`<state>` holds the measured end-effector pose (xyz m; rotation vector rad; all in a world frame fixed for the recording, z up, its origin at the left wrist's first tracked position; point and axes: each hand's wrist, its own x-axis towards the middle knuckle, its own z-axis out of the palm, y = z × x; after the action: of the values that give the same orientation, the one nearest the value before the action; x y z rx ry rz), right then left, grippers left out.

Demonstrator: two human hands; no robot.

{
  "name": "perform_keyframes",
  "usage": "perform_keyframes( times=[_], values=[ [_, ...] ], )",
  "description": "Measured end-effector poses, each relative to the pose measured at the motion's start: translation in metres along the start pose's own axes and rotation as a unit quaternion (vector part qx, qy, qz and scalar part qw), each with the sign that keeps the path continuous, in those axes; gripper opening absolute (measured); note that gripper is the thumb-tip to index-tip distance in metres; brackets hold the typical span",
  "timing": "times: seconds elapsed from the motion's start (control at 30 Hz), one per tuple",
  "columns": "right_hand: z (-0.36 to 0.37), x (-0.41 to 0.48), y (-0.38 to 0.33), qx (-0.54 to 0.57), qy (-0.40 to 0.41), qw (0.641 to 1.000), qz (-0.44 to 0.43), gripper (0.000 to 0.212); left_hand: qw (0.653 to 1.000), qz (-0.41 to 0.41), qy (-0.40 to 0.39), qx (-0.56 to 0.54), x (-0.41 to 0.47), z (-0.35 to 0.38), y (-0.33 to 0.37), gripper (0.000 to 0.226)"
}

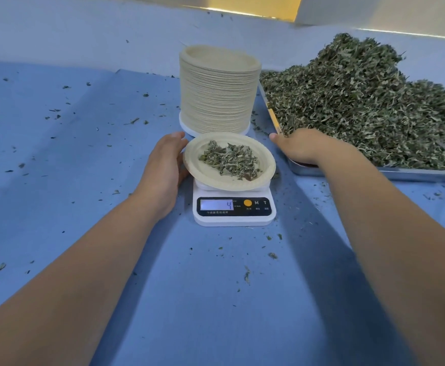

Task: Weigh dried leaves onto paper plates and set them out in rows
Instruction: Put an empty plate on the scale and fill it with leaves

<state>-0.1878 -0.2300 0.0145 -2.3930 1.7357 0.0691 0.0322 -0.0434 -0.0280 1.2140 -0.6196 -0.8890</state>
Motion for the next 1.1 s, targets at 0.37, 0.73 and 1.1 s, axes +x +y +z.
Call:
perform_keyframes(
  times=[0.37,0.73,1.1],
  values=[
    [-0.01,-0.012,0.005,0.018,0.13,0.99,-0.045,0.066,1.0,0.01,-0.009,0.006,-0.001,0.001,-0.001,0.023],
    [-0.008,-0.024,0.017,-0.001,0.083,0.996,-0.038,0.054,1.0,0.003,-0.012,0.022,0.002,-0.002,-0.003,0.03],
    [0.031,-0.044,0.006,-0.009,0.275,0.96,-0.06,0.062,0.999,0.021,-0.017,0.041,0.003,-0.002,-0.005,0.026]
  ],
)
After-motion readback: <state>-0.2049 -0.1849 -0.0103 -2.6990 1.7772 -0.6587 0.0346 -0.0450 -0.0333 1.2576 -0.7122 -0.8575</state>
